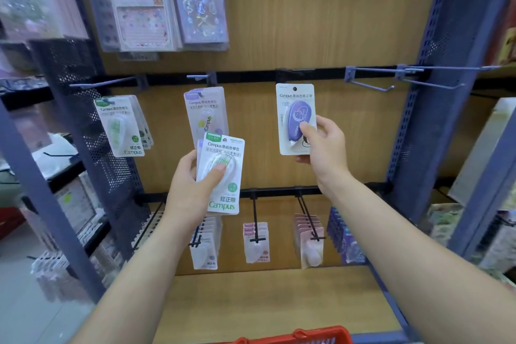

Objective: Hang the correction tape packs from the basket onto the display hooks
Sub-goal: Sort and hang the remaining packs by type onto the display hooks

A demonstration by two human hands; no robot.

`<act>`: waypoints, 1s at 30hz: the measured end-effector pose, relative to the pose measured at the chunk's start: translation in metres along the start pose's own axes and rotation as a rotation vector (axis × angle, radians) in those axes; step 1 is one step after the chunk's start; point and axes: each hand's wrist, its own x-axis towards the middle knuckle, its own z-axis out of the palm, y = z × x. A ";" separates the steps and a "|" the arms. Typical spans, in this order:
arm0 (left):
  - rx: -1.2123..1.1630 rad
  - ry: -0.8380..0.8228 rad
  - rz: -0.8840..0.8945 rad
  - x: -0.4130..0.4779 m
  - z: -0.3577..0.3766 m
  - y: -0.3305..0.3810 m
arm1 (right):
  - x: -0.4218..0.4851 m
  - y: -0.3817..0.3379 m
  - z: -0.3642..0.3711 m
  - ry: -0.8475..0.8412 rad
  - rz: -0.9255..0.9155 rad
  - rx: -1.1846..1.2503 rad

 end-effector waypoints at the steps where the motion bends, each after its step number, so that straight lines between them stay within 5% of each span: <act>1: 0.005 -0.002 -0.003 0.000 0.001 0.000 | -0.001 0.002 0.000 -0.003 0.001 -0.004; 30: -0.028 -0.058 0.017 0.002 0.012 0.004 | 0.005 -0.003 0.001 0.020 -0.047 0.008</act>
